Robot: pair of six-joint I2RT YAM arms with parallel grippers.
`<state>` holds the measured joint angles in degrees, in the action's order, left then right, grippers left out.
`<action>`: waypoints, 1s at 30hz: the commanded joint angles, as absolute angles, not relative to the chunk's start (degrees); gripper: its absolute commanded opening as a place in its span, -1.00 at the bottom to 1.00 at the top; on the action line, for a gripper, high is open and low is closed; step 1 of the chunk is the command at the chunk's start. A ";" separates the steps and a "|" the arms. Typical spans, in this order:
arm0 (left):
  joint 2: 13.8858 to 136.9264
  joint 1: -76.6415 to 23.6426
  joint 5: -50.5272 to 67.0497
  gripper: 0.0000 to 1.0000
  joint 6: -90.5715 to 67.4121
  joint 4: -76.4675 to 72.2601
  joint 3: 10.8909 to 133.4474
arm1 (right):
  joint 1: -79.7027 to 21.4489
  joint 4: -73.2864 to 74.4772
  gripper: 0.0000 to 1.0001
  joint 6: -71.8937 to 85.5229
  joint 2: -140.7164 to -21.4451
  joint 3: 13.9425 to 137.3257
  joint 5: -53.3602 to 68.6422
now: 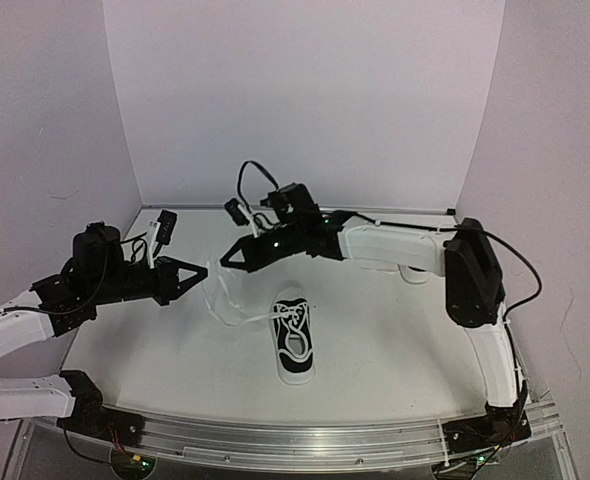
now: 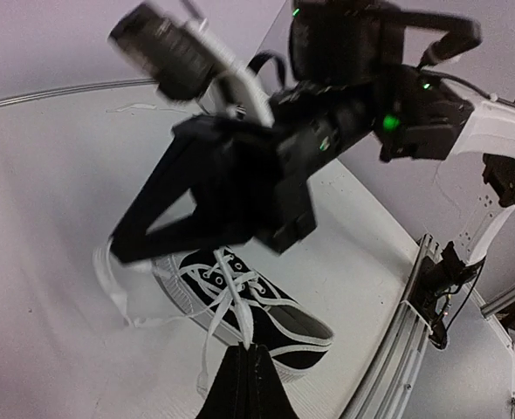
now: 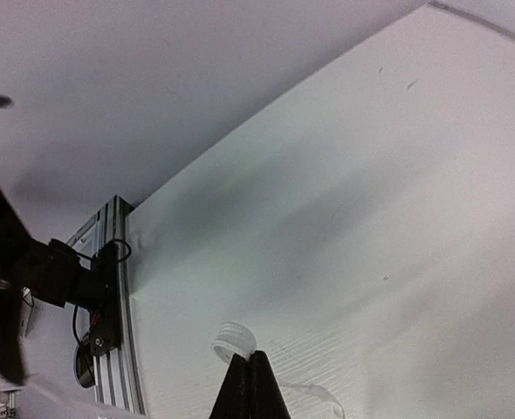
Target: Tie the shoes
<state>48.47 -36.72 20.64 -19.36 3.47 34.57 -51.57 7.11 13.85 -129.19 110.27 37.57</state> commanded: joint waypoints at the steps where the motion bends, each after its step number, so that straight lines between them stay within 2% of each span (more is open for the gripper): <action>1: 45.73 -36.90 15.76 -1.00 -18.46 8.46 35.89 | -54.33 7.77 -0.72 15.82 -133.30 113.31 41.85; 3: 45.92 -36.91 14.26 -1.00 -19.18 9.76 35.96 | -54.35 8.08 -0.22 16.04 -133.19 112.59 42.23; 4: 46.35 -36.91 13.53 -1.00 -19.34 10.62 36.07 | -54.28 8.36 -0.04 15.67 -132.52 111.85 41.66; 6: 47.46 -36.91 12.18 -1.00 -19.72 11.88 36.00 | -54.04 8.75 0.18 14.70 -130.54 110.19 40.33; 8: 49.15 -36.91 11.67 -1.00 -19.77 12.14 35.52 | -53.14 9.02 0.25 14.44 -128.42 108.50 39.61; 13: 53.84 -36.91 11.41 -1.00 -18.42 11.32 36.37 | -48.68 10.63 0.22 13.95 -124.10 105.20 38.63; 17: 57.88 -36.92 10.29 -1.00 -13.56 10.01 37.81 | -46.70 17.42 0.09 9.27 -122.97 105.64 36.51; 22: 66.55 -37.17 22.37 -1.00 -9.07 8.12 39.27 | -46.62 27.00 -0.05 2.48 -124.60 108.61 30.95; 24: 66.41 -39.06 29.34 -1.00 -9.49 4.71 37.93 | -46.61 29.22 -0.10 0.77 -125.50 109.59 30.87; 26: 63.80 -41.38 31.37 -1.00 -9.60 2.70 36.53 | -46.71 31.10 -0.16 -1.34 -126.49 110.44 31.27; 30: 58.24 -44.11 27.32 -1.00 -9.49 3.30 35.25 | -47.76 34.34 -0.27 -5.02 -128.87 113.15 31.67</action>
<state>64.30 -41.96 25.55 -11.01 7.43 35.90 -46.56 28.93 1.03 -126.21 108.85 32.39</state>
